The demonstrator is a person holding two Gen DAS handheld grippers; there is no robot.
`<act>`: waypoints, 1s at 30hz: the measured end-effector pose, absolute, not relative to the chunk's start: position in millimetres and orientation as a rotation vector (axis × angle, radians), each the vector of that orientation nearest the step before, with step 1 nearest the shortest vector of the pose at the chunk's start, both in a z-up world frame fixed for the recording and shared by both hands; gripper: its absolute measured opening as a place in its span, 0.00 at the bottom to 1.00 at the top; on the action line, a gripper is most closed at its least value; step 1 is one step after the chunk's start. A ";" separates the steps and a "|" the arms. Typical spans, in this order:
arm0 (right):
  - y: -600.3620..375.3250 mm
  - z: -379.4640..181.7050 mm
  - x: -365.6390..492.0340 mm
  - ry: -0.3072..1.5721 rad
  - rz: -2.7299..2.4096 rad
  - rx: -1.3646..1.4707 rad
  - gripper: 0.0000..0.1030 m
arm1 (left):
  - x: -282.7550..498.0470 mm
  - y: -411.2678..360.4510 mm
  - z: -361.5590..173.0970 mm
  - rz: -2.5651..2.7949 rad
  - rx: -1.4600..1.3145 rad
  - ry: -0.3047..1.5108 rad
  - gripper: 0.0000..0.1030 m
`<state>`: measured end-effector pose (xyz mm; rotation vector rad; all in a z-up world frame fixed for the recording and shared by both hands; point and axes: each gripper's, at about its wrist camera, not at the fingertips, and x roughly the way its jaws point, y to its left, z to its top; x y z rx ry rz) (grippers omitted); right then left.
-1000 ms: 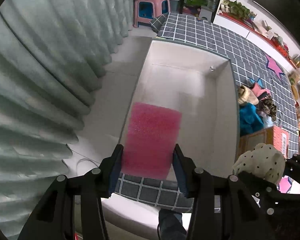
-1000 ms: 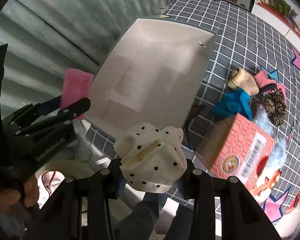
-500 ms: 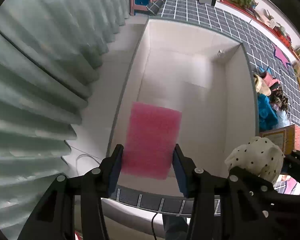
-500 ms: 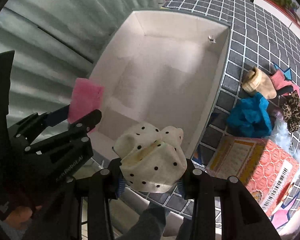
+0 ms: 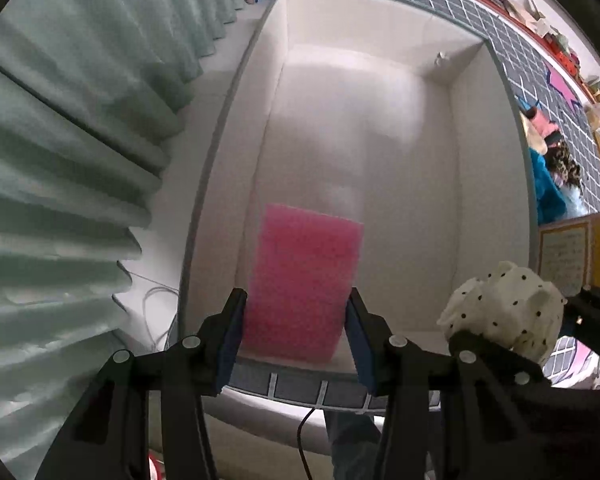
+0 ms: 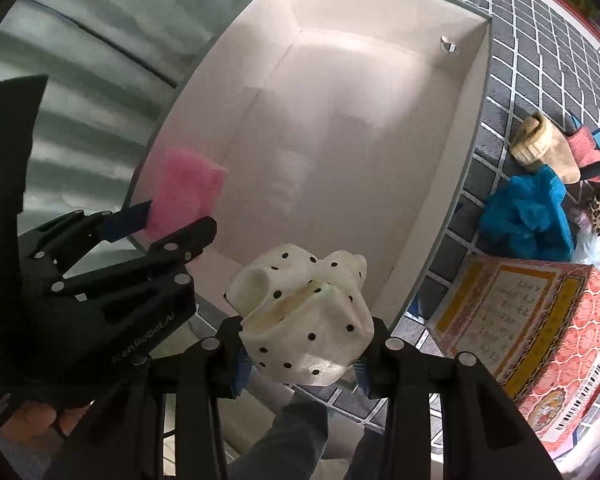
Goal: Organize soft objects
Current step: 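Carry both items over the white box and lower them inside, then open both tools to drop the foam and scrunchie into the box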
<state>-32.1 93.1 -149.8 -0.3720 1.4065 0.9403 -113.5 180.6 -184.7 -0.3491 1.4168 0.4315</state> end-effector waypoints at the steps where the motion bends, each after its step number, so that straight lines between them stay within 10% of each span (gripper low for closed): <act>1: 93.3 -150.9 -32.7 1.410 0.940 -0.375 0.40 | -114.0 180.6 -185.3 0.432 -0.345 1.417 0.50; 23: 106.9 -155.2 -25.6 1.409 0.971 -0.415 0.41 | -127.9 179.8 -173.0 0.429 -0.364 1.401 0.52; 30: 111.1 -136.5 -17.0 1.335 0.962 -0.435 0.60 | -139.0 195.5 -160.7 0.456 -0.477 1.330 0.77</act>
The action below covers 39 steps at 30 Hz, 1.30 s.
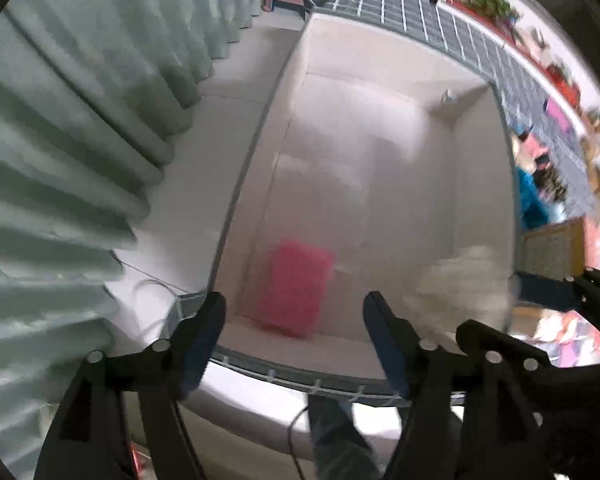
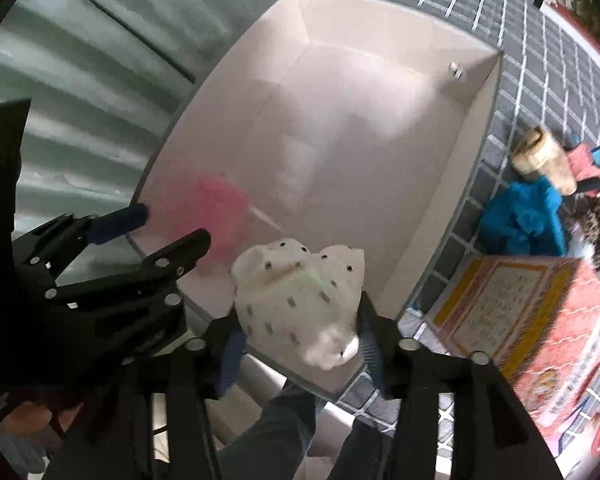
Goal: Organize soft objects
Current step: 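Open both tools to drop the foam and scrunchie into the box, then move both tools back over the pile of soft items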
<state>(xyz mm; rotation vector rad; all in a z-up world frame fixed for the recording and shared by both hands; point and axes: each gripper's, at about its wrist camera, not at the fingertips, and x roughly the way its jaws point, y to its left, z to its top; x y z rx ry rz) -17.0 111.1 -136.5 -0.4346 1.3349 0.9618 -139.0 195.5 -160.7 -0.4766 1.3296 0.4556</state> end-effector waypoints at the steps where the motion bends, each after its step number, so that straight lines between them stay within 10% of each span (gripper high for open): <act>1: 110.6 -133.3 -17.0 1.320 0.958 -0.436 0.65 | -140.2 198.2 -158.6 0.447 -0.509 1.320 0.78; 7: 102.7 -108.6 -6.0 1.235 0.948 -0.419 0.88 | -144.7 207.3 -144.1 0.481 -0.599 1.274 0.94; 39: 34.2 -39.4 9.0 1.086 0.894 -0.227 0.88 | -99.6 160.5 -75.6 0.490 -0.430 1.210 1.00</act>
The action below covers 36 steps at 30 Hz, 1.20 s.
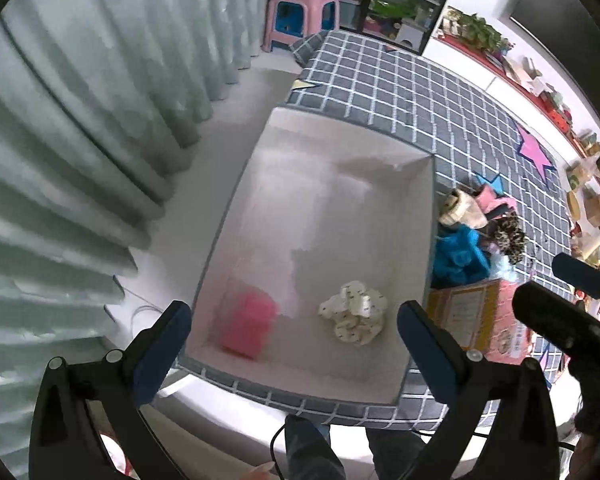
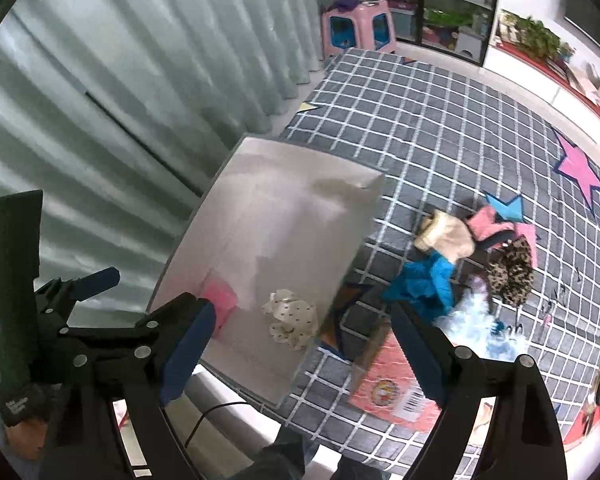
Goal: Organize soft objects
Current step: 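Move both tools back over the pile of soft items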
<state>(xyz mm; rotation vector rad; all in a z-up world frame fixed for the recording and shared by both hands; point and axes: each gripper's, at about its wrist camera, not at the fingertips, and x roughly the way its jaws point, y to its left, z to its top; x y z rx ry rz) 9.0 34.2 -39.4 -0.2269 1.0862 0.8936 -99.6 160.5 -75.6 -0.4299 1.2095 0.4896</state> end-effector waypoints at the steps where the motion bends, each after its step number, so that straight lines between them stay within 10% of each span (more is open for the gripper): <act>1: 28.8 -38.7 12.5 1.087 0.886 -0.215 0.88 | -96.9 158.2 -74.1 0.484 -0.425 1.210 1.00; 36: -175.2 -170.7 177.0 1.414 0.512 0.203 0.88 | 149.2 26.8 -146.5 0.230 -0.161 1.520 1.00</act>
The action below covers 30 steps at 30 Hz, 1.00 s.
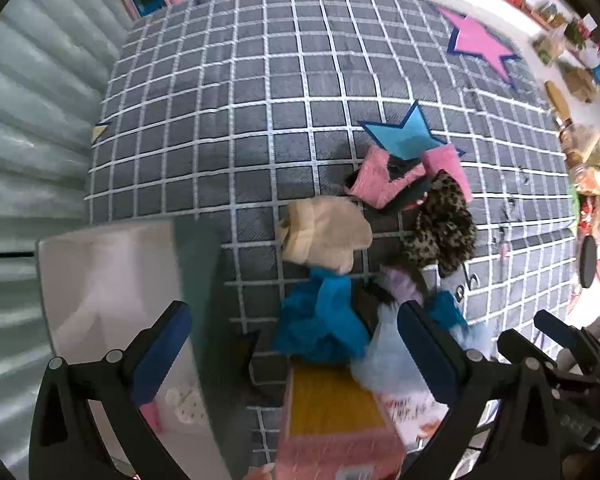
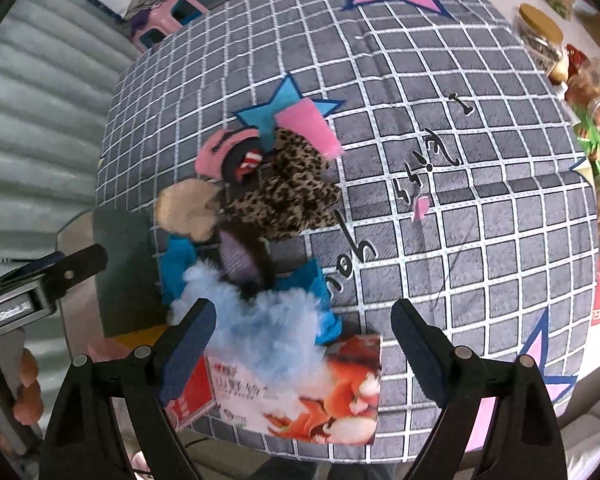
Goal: Organize soft objects
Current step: 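Move both tools back over the pile of soft items, then grasp the beige knit hat with the left tool while the right tool grasps the leopard scarf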
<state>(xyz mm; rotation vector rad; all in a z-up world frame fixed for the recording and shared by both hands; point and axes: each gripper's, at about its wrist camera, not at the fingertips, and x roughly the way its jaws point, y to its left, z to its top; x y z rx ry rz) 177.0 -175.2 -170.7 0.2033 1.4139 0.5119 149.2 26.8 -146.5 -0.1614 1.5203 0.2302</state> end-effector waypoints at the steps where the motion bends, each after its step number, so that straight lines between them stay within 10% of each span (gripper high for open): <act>1: -174.2 -173.5 181.3 1.421 0.511 0.210 0.88 | 155.7 24.8 -153.2 0.228 -0.151 1.539 1.00; 22: -152.7 -234.5 247.4 1.553 0.557 0.236 0.88 | 208.9 27.8 -267.7 0.275 -0.104 1.791 1.00; 26: -148.2 -234.9 251.3 1.550 0.577 0.234 0.88 | 211.4 18.5 -284.1 0.255 -0.102 1.807 0.87; 30: -142.0 -238.5 254.7 1.561 0.586 0.233 0.88 | 212.5 7.5 -291.3 0.233 -0.127 1.803 0.50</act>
